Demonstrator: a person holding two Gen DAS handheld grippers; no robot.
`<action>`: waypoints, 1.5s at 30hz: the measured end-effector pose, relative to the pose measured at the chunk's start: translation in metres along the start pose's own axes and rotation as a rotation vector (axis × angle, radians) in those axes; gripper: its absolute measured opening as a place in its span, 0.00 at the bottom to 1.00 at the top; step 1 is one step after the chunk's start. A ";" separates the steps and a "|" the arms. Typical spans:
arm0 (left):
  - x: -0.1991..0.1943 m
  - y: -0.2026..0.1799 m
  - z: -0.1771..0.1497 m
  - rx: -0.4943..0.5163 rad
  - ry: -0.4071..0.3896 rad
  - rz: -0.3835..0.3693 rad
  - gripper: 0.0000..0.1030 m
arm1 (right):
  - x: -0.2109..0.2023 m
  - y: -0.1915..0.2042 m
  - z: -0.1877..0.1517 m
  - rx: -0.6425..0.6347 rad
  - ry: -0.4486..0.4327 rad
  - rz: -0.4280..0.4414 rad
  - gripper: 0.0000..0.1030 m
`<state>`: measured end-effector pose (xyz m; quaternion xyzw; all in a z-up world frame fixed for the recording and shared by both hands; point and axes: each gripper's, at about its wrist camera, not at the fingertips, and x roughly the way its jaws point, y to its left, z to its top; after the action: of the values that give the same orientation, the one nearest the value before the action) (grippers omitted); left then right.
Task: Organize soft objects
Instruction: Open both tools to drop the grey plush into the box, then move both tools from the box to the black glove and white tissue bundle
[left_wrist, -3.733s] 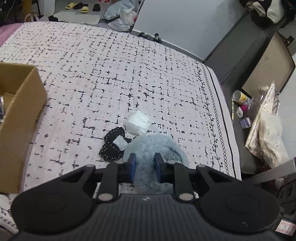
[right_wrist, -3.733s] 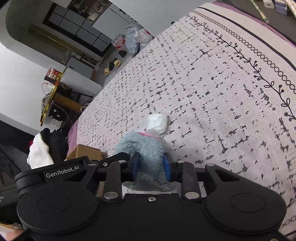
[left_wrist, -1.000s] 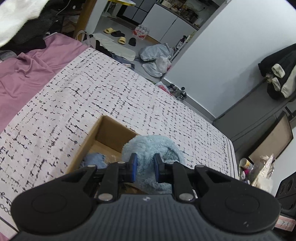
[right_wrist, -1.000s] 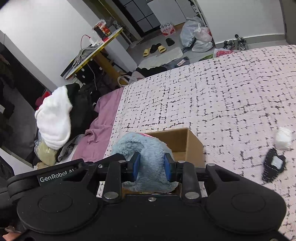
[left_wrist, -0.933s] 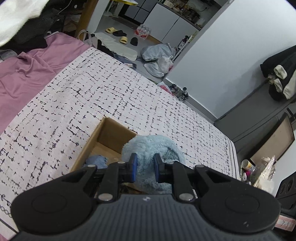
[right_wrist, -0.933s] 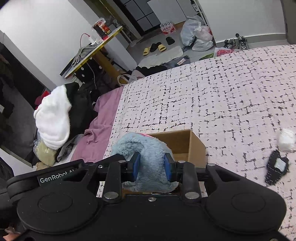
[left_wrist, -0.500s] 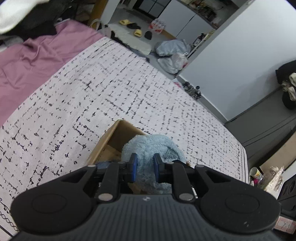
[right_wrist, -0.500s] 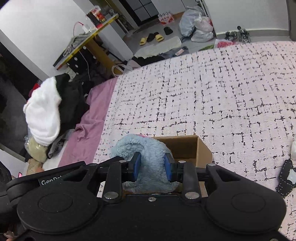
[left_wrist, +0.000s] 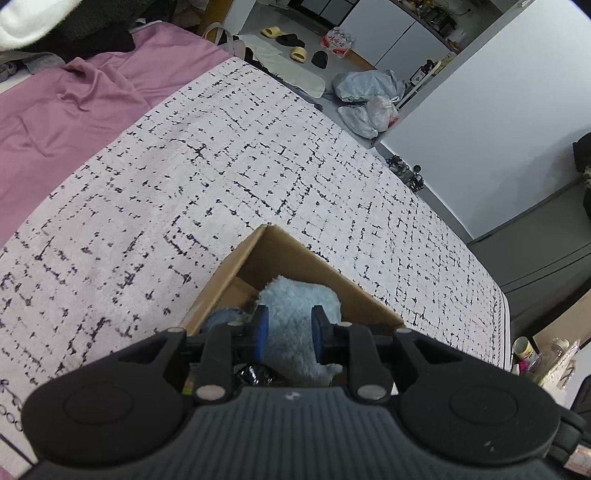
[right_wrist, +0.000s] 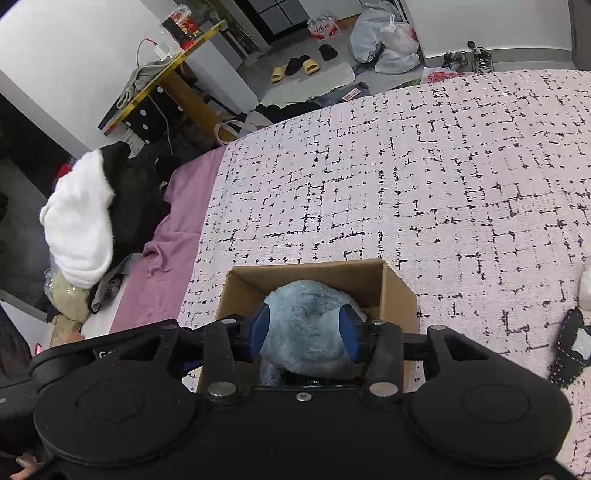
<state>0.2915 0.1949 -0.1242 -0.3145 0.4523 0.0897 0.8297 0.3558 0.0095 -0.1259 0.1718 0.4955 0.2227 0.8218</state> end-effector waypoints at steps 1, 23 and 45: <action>-0.002 -0.001 -0.001 0.000 0.000 0.002 0.23 | -0.003 -0.001 -0.001 -0.001 -0.002 0.001 0.41; -0.053 -0.044 -0.049 0.094 -0.084 0.069 0.85 | -0.089 -0.054 -0.025 0.021 -0.114 -0.025 1.00; -0.052 -0.120 -0.106 0.261 -0.085 0.082 0.92 | -0.143 -0.143 -0.035 0.070 -0.191 -0.062 1.00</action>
<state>0.2404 0.0440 -0.0709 -0.1812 0.4370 0.0773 0.8776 0.2938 -0.1860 -0.1079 0.2055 0.4272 0.1624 0.8654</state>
